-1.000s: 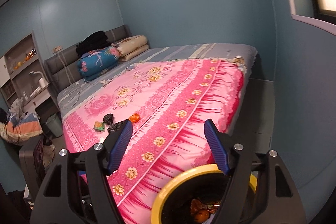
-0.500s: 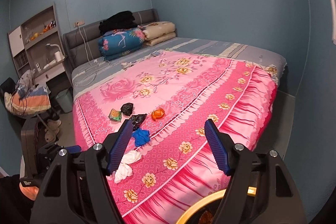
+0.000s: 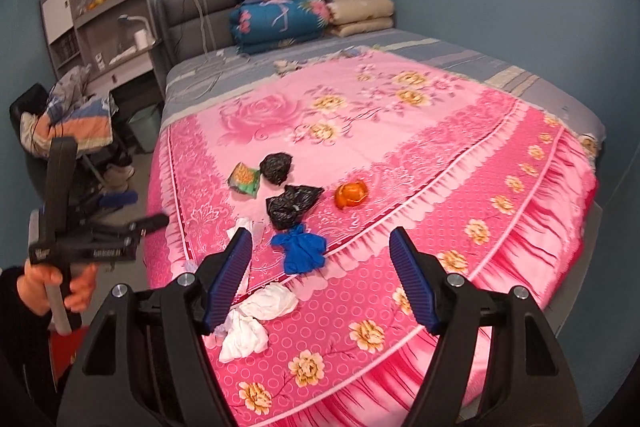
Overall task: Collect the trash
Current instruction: 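Move both tools back over the bed toward the green packet and blue glove, then grasp the green snack packet with the left tool while the right tool grasps the blue glove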
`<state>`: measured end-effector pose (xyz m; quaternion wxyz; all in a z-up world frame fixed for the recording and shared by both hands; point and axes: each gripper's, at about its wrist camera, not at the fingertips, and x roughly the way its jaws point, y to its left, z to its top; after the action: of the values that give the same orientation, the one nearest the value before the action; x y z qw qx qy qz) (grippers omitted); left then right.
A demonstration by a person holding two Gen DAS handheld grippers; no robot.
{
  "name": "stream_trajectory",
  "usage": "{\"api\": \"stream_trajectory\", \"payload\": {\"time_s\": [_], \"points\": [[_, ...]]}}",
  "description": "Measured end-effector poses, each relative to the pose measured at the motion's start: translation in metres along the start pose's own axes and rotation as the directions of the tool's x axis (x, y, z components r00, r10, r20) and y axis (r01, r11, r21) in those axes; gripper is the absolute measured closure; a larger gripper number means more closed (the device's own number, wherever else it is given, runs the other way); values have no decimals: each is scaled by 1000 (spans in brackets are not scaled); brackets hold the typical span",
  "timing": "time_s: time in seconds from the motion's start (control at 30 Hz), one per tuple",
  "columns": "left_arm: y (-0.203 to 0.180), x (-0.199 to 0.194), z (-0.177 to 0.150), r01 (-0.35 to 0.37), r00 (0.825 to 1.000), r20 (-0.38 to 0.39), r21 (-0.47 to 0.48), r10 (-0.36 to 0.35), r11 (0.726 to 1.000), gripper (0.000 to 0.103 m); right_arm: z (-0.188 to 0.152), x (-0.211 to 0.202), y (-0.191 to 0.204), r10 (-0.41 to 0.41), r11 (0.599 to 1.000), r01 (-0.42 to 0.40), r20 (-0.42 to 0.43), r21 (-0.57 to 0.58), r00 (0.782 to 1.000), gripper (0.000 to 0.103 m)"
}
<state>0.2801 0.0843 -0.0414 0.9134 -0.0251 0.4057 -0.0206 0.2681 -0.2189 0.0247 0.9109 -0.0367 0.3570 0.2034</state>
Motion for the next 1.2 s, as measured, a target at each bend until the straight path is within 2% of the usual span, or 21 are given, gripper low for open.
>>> {"api": "stream_trajectory", "payload": {"time_s": [0.17, 0.23, 0.43, 0.6, 0.87, 1.1, 1.2], "points": [[31, 44, 22, -35, 999, -37, -35, 34, 999, 13, 5, 69, 12, 27, 998, -32, -98, -49, 995, 34], [44, 66, 31, -53, 997, -59, -52, 50, 997, 13, 6, 92, 15, 33, 998, -41, -135, -55, 990, 30], [64, 120, 45, -84, 991, -114, -86, 74, 993, 13, 2, 167, 28, 23, 994, -51, -265, -100, 964, 30], [71, 161, 57, -94, 986, -146, -95, 79, 991, 13, -4, 209, 39, 2, 989, -50, -320, -142, 947, 30], [82, 215, 68, -84, 977, -204, -132, 56, 988, 13, -11, 256, 46, -48, 978, -33, -378, -206, 925, 30], [75, 238, 67, -55, 975, -219, -97, 32, 994, 14, -18, 280, 47, -55, 973, -47, -426, -225, 903, 30], [71, 241, 67, -40, 977, -214, -77, 23, 996, 26, -23, 286, 50, -58, 970, -55, -443, -237, 894, 30]]}}
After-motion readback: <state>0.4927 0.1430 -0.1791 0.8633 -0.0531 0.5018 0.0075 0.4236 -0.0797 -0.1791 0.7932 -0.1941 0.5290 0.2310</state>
